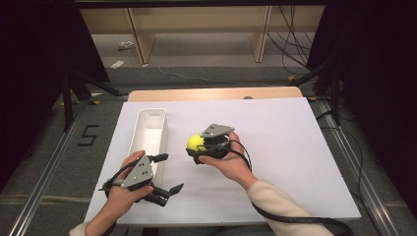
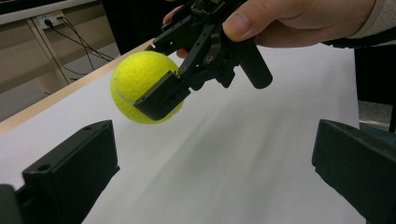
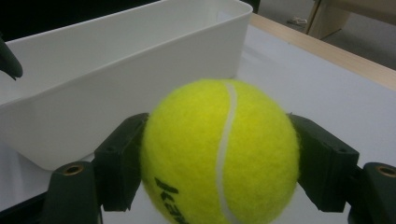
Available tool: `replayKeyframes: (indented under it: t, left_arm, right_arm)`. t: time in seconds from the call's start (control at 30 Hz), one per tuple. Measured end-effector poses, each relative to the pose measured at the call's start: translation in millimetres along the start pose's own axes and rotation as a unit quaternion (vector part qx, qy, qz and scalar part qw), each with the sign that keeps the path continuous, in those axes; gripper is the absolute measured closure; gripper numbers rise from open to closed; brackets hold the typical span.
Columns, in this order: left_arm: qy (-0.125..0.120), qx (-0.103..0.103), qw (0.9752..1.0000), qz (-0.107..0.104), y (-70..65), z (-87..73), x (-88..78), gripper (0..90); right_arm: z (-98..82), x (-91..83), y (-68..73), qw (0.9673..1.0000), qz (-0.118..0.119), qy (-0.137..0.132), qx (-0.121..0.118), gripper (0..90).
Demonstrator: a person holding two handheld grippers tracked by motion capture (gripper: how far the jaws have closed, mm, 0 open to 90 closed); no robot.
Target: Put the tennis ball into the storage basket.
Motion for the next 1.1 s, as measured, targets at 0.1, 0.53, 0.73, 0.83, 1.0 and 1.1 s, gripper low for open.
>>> replayKeyframes:
  t: [0.1,0.53,0.73,0.83,1.0,1.1]
  left_arm:
    - [0.001,0.003,1.0,0.0,-0.6,-0.1,0.1,0.0]
    - [0.006,0.007,1.0,0.0,-2.2,-1.7,0.9,0.0]
    - [0.005,0.007,1.0,-0.001,-2.3,-1.2,0.4,0.0]
    - [0.005,0.008,1.0,-0.002,-2.7,-1.1,0.8,0.0]
    - [0.006,0.008,0.9999,-0.002,-2.9,-1.0,0.9,0.0]
    - [0.006,0.008,0.9999,-0.004,-3.3,-1.0,1.2,0.0]
  right_arm:
    - [-0.3,0.8,0.0,1.0,-0.003,0.001,-0.002,26.4]
    - [6.2,3.6,3.5,1.0,0.001,-0.006,-0.008,26.4]
    - [8.3,7.3,3.8,1.0,0.003,-0.004,-0.006,26.4]
    - [11.3,8.5,4.6,0.9999,0.005,-0.008,-0.009,26.4]
    - [13.6,9.7,5.9,0.9999,0.005,-0.01,-0.01,26.5]
    - [13.0,11.0,6.4,0.9999,0.006,-0.006,-0.01,26.5]
Point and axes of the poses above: each handheld gripper's, and its own axes: x roughly forward along the jaws, z roughly out of its top, y roughly to its left, the point moved 1 cm from there along x, roughly forward along the jaws, and after that the axes turned 14 degrees about z, right-handed, at the moved point
